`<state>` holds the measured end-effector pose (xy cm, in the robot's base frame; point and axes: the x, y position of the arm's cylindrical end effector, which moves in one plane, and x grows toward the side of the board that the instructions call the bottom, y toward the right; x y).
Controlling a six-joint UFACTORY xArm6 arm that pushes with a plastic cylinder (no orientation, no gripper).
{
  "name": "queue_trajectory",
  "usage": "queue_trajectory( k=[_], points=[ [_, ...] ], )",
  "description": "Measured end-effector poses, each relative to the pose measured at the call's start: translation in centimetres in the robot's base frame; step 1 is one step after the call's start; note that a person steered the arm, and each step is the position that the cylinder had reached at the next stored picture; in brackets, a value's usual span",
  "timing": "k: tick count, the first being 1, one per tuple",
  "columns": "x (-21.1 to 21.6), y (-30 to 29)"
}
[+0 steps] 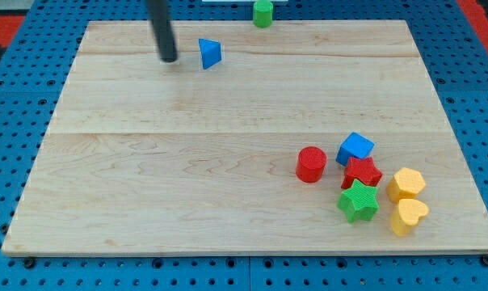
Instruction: Move the blue triangle into the top of the red circle
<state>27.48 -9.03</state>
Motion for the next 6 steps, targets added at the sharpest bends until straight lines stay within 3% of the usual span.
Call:
queue_trajectory(
  k=[1,2,3,5,6],
  points=[
    [1.4,7.3],
    [-2.7,2.8],
    [-4.4,5.8],
    [9.3,15.7],
    [5.7,16.2]
  ],
)
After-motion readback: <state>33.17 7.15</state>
